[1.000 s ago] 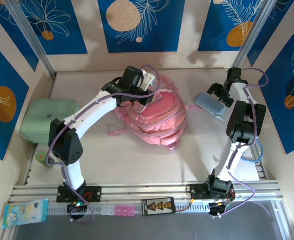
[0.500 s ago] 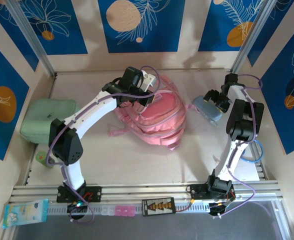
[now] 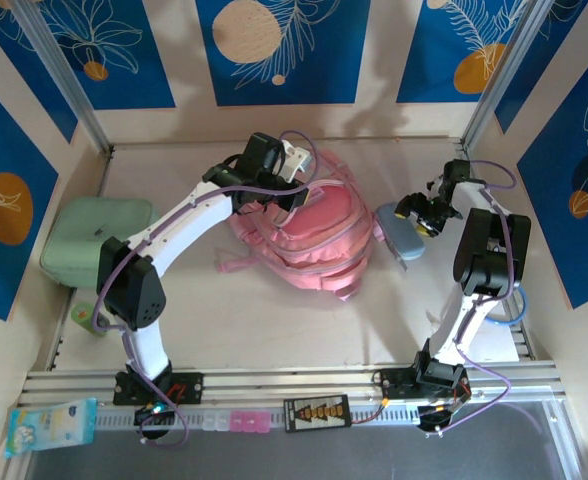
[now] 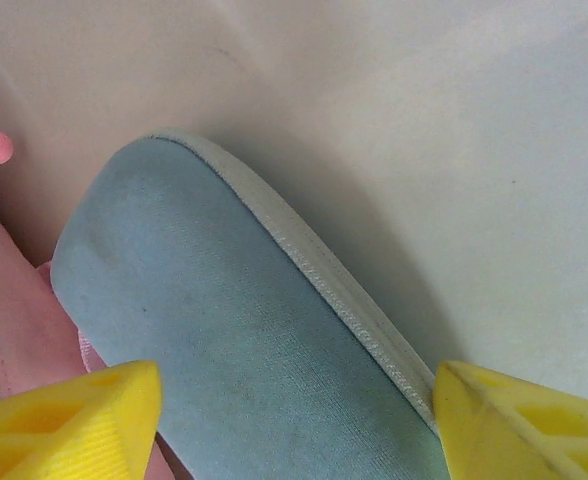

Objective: Pack books, pencil case, and school supplies into a backpack

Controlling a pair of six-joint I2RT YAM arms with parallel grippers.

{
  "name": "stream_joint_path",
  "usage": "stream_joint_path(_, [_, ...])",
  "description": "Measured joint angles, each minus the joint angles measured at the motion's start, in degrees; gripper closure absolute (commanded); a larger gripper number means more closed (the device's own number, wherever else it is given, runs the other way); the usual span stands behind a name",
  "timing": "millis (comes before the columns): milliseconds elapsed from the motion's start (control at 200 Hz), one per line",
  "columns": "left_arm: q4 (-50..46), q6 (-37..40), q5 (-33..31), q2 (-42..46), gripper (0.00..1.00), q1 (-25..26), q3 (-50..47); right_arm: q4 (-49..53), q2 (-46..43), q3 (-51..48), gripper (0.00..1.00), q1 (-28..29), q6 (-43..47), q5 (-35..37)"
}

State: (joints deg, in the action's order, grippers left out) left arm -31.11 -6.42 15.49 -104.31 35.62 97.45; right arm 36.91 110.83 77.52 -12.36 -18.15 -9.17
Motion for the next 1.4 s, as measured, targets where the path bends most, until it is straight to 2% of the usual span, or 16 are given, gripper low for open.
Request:
stream_joint_path(270, [0.3, -0.7, 0.6, 0.0, 1.00, -0.2, -0.2, -0.5, -3.4, -8.5, 0.43, 0.1, 0.8, -7.7])
stream_joint_path(475, [0.3, -0.7, 0.9, 0.0, 1.00, -0.4, -0.2, -0.4, -4.4, -9.9, 0.37, 0.4, 0.7, -8.4])
stream_joint_path(645, [0.2, -0.7, 1.1, 0.0, 1.00, -0.6, -0.2, -0.9, -4.1, -10.7, 0.41, 0.8, 0.8, -9.2])
stream_joint_path(880, [0.2, -0.7, 1.5, -0.1, 1.00, -0.6, -0.2, -1.7, -4.1, -11.0, 0.68, 0.9, 1.0, -10.6])
stream_joint_path(970, [0.2, -0.7, 1.5, -0.1, 1.00, -0.7, -0.2, -2.8, -5.0, -12.2, 0.75, 0.8, 0.3, -10.8])
stream_joint_path(1165, [0.2, -0.8, 1.8, -0.1, 1.00, -0.9, -0.2, -5.1, -12.1, -17.3, 0.79, 0.8, -3.0, -10.4])
stream_joint_path(1400, [0.2, -1.2, 3.8, -1.4, 1.00, -1.0, 0.7, -8.5, -25.9, -23.2, 0.88, -0.4, -9.0, -11.0])
